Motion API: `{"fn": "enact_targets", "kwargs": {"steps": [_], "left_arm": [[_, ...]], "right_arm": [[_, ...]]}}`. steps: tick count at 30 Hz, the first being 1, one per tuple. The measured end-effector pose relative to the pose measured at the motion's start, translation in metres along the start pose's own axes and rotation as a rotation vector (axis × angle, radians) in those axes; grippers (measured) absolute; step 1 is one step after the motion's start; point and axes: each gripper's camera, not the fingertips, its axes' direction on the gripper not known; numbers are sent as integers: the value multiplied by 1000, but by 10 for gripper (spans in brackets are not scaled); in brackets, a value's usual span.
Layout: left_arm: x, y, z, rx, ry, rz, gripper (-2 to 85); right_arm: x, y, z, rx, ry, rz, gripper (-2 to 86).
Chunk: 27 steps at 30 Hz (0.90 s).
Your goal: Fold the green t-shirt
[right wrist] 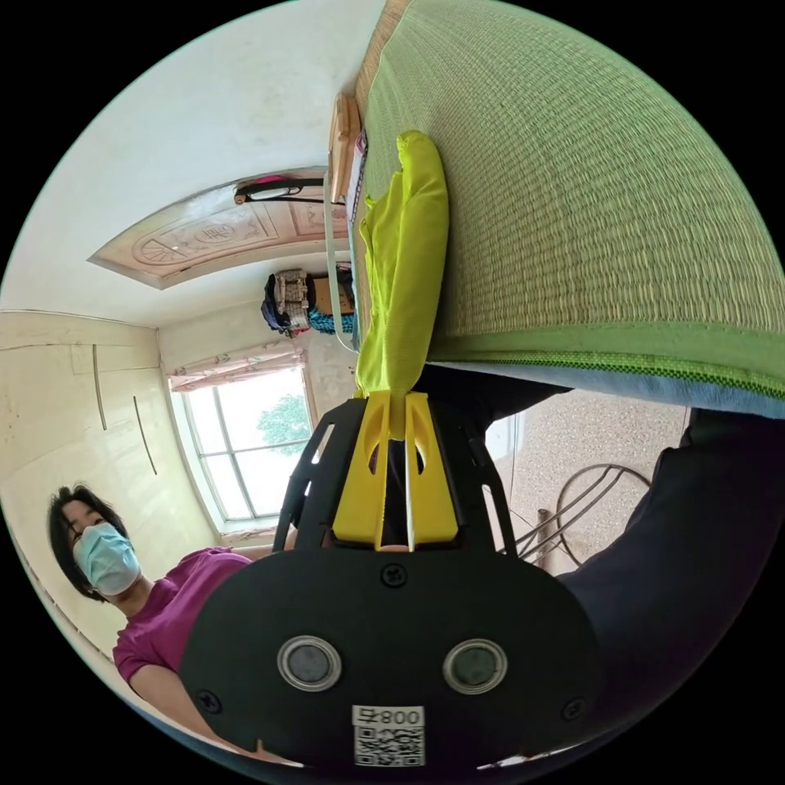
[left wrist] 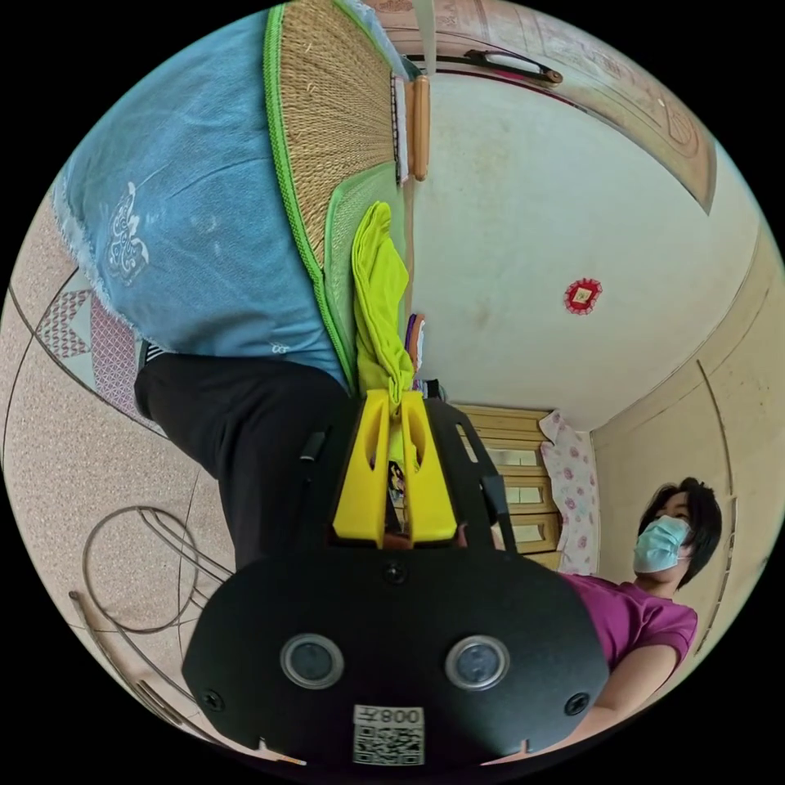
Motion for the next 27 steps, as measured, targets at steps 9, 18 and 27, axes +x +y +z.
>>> {"fn": "enact_targets", "kwargs": {"steps": [9,18,27], "left_arm": [[83,19,16,-30,61,106,23],[169,34,55,-49,142,207,22],[241,51,111,-80,222,258,22]], "right_arm": [[-11,41,-44,28,-51,-83,24],[-28,89,-105,88,-112,-198,20],[-34,140,-176,152,-173,-297,19]]}}
